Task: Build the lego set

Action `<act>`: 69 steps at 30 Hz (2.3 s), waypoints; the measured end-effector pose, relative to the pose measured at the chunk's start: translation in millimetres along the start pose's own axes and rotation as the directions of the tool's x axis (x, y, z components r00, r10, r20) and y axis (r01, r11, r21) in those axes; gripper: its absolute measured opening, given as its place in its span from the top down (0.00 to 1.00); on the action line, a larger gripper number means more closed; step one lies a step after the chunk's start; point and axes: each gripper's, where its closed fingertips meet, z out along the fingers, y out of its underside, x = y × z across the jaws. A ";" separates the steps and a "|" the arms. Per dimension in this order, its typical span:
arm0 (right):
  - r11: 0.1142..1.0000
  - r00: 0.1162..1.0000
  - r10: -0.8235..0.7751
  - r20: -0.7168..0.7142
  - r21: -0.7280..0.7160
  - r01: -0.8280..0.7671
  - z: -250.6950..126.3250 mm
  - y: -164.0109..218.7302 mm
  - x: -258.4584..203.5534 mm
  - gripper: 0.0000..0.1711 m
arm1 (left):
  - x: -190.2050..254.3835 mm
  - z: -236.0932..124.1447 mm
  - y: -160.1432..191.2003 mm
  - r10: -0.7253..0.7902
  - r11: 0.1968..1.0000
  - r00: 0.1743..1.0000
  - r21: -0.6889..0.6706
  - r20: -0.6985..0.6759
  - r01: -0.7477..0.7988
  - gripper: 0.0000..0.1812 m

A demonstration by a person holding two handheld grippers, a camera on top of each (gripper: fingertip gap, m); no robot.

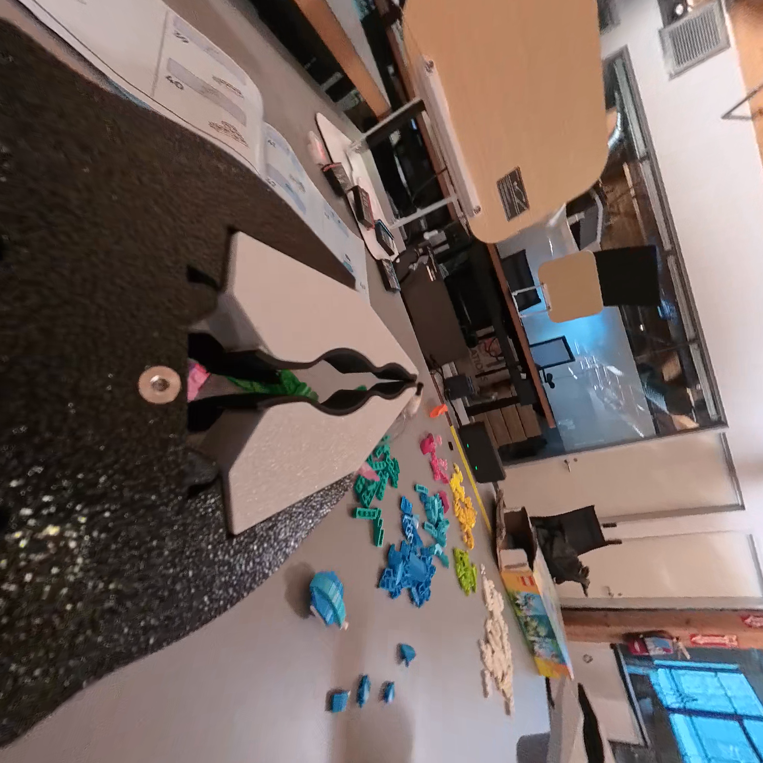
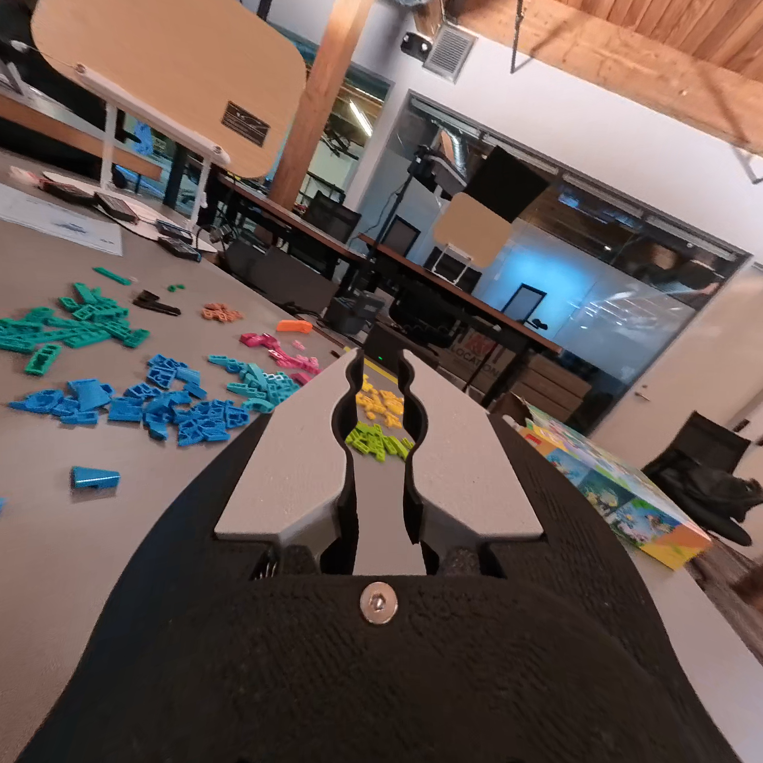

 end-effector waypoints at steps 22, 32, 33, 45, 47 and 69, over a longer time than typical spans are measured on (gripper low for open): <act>0.988 0.988 0.153 0.015 -0.039 -0.153 4.1 13.5 4.9 0.93 | 113.0 -0.3 -8.6 0.156 0.988 0.904 0.063 -0.397 -0.143 1.00; 0.999 0.993 0.054 0.104 0.001 -0.055 3.8 2.3 -17.0 0.93 | 115.9 -2.0 -17.7 0.100 0.994 0.887 0.093 -0.450 -0.065 1.00; 0.999 0.993 0.049 0.108 0.000 -0.049 3.7 2.1 -18.2 0.93 | 114.2 -0.1 -18.7 0.092 0.994 0.889 0.094 -0.448 -0.055 1.00; 0.980 0.980 0.195 0.038 0.024 -0.196 -8.8 2.2 7.1 0.92 | 116.2 14.9 -23.9 0.066 0.992 0.885 0.124 -0.462 -0.010 1.00; 0.981 0.981 0.191 0.027 0.023 -0.192 -11.0 2.3 9.1 0.90 | 117.4 16.0 -25.3 0.093 0.989 0.886 0.145 -0.454 -0.029 1.00; 0.573 0.878 0.453 -0.151 -0.705 -0.417 57.9 165.4 74.0 0.91 | 128.4 30.7 -40.0 0.059 0.972 0.861 0.225 -0.505 0.065 1.00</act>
